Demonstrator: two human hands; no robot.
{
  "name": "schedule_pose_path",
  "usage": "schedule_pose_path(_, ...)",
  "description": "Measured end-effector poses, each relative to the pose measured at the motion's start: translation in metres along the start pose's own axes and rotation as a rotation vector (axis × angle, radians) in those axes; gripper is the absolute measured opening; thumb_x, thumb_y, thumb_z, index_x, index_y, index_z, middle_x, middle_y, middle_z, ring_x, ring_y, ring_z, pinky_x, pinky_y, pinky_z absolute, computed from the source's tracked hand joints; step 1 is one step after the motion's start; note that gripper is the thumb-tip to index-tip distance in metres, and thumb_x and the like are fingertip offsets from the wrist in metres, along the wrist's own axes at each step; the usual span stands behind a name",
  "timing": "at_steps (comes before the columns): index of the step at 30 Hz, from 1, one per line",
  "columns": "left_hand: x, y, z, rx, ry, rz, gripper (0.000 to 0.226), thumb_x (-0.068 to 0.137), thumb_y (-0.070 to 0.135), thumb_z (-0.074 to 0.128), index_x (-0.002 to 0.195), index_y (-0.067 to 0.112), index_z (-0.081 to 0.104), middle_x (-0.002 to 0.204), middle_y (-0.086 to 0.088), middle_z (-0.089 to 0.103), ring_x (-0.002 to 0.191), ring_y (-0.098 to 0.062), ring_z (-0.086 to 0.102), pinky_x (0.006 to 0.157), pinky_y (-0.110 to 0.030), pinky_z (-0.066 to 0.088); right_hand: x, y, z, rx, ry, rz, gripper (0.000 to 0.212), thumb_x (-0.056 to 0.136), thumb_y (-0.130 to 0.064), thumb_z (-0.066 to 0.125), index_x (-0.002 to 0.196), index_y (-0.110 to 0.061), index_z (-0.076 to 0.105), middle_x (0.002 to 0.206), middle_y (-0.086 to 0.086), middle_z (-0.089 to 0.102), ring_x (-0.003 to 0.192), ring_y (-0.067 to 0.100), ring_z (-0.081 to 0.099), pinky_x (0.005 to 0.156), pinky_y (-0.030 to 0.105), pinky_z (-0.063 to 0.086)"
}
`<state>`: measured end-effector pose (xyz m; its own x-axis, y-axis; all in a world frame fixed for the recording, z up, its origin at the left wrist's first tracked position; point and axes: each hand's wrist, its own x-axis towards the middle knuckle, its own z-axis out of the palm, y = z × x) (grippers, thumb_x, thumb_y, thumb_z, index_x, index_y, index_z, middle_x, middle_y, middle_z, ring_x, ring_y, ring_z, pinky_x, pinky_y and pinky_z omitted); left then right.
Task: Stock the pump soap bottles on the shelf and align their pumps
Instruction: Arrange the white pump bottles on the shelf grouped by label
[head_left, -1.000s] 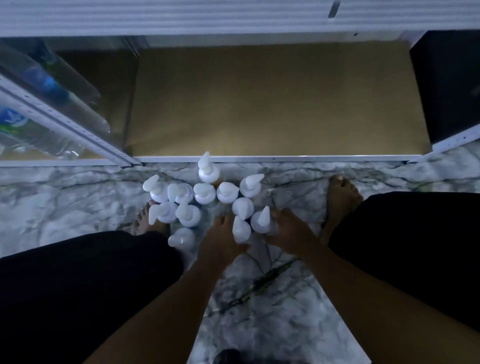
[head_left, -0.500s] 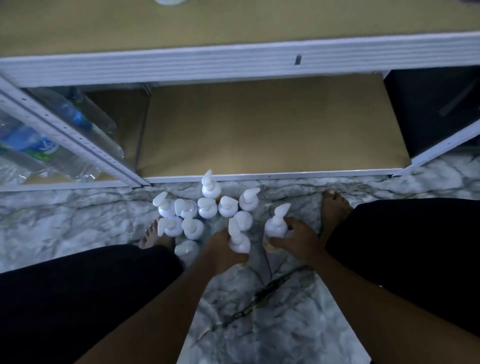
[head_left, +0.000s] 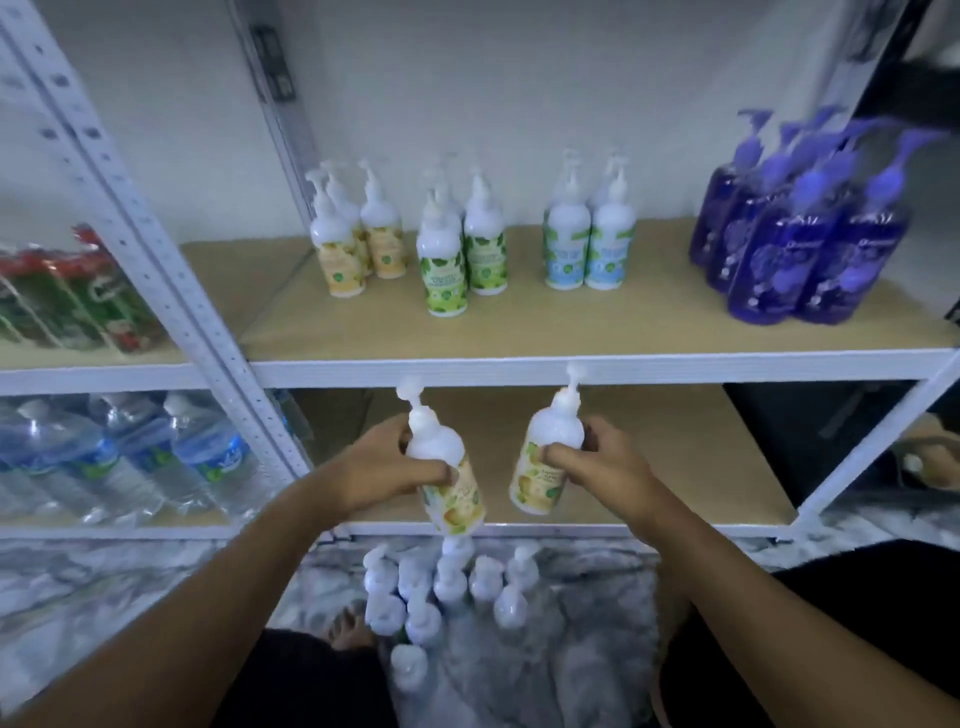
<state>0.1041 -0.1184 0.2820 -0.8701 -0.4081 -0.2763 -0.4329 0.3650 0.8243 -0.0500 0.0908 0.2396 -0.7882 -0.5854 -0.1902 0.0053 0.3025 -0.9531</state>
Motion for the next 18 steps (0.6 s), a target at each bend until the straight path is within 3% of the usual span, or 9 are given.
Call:
schedule_pose_path(2,-0.009,0.016,-0.024,-0.14,0.074,0.031,0.045,0.073,0.021,0.083,0.113,0.017,0.064,0.111,-0.005,0.072,0.1,-0.017,0.071,0.081,-0.029,0.061,0.002,-0.037,0.004,0.065,-0.021,-0.061,0.032,0.077,-0.026,0.079,0.105,-0.021,0.064,0.103,-0.002,0.072,0.097,0.019,0.07,0.089,0.045,0.058)
schedule_pose_path(5,-0.016,0.029,-0.047,-0.35,0.251,0.085,0.072,0.051,0.045,0.083,0.116,0.02,0.067,0.114,-0.004,0.074,0.104,-0.021,0.072,0.095,-0.048,0.057,0.003,-0.084,0.01,0.193,-0.061,-0.118,0.028,0.082,-0.02,0.077,0.106,-0.018,0.063,0.103,0.002,0.074,0.096,0.021,0.072,0.087,0.042,0.059)
schedule_pose_path(8,-0.02,0.032,-0.048,-0.635,0.344,0.125,0.057,0.064,0.041,0.087,0.114,0.019,0.069,0.111,-0.007,0.076,0.105,-0.026,0.072,0.1,-0.054,0.053,0.001,-0.112,0.02,0.292,-0.105,-0.161,0.028,0.083,-0.023,0.075,0.108,-0.015,0.064,0.103,0.007,0.074,0.096,0.025,0.072,0.09,0.049,0.056)
schedule_pose_path(12,-0.021,0.032,-0.032,-0.936,0.396,0.106,0.052,0.079,0.049,0.068,0.124,0.022,0.064,0.11,-0.009,0.075,0.105,-0.033,0.072,0.098,-0.058,0.053,-0.001,-0.115,0.039,0.451,-0.164,-0.124,0.052,0.07,-0.036,0.075,0.116,-0.016,0.064,0.106,0.01,0.074,0.096,0.026,0.072,0.091,0.05,0.056)
schedule_pose_path(15,-0.021,0.035,-0.022,-0.934,0.42,0.071,0.048,0.089,0.055,0.059,0.125,0.023,0.054,0.107,-0.013,0.071,0.097,-0.04,0.072,0.088,-0.061,0.057,-0.001,-0.104,0.05,0.535,-0.174,-0.047,0.058,0.07,-0.042,0.073,0.122,-0.017,0.064,0.111,0.013,0.072,0.106,0.034,0.069,0.097,0.055,0.053)
schedule_pose_path(18,-0.019,0.032,-0.02,-0.929,0.357,0.006,0.055,0.085,0.047,0.074,0.123,0.021,0.044,0.111,-0.019,0.067,0.094,-0.04,0.073,0.083,-0.059,0.059,0.0,-0.098,0.056,0.545,-0.144,0.017,0.06,0.07,-0.05,0.071,0.121,-0.019,0.066,0.113,0.011,0.073,0.106,0.029,0.07,0.097,0.053,0.053)
